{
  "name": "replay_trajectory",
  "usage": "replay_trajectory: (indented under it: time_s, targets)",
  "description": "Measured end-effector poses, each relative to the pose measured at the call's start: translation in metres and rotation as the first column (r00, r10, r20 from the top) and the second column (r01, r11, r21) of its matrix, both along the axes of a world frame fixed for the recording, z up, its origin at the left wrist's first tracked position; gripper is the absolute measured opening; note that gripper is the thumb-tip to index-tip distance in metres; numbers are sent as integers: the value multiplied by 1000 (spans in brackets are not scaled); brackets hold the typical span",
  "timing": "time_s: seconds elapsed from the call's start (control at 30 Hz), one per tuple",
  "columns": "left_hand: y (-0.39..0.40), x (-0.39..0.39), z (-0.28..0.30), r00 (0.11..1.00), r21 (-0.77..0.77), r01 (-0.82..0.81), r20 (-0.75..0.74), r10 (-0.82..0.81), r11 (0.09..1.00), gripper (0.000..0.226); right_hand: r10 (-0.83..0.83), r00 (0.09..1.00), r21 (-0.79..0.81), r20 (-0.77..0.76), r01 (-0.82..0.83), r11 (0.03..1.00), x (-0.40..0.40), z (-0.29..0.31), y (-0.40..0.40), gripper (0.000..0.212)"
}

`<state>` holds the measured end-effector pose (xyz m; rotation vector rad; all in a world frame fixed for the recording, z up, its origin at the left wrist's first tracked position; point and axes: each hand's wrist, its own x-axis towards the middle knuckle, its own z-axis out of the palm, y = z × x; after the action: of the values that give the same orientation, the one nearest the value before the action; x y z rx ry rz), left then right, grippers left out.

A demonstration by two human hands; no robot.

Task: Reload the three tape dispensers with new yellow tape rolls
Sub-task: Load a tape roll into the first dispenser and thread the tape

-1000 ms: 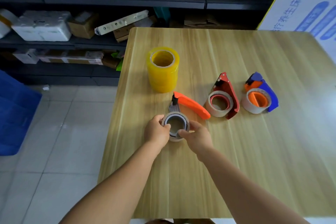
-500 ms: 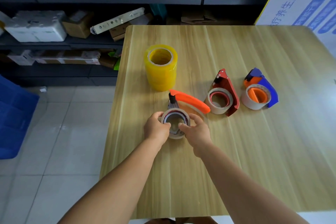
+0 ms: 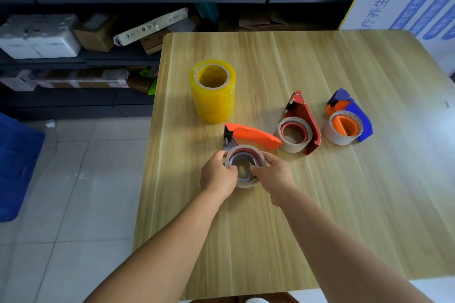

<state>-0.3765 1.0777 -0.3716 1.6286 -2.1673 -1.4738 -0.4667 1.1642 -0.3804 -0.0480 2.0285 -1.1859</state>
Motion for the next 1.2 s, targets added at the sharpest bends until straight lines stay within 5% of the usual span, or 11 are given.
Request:
replay_trajectory:
  time_s: [0.37, 0.83, 1.2]
  targets:
    - [-6, -5, 11, 999, -2, 4, -32, -4, 1000, 21, 114, 969, 85, -221, -97, 992, -3, 15, -7, 33]
    - [1, -5, 19, 988, 80, 1, -154, 11, 997, 27, 119, 945, 57, -304, -107, 993, -9, 28, -2, 32]
    - [-11, 7, 34, 950, -51, -205, -251, 186, 977, 27, 170, 907, 112, -385, -136, 984, 5, 43, -21, 27]
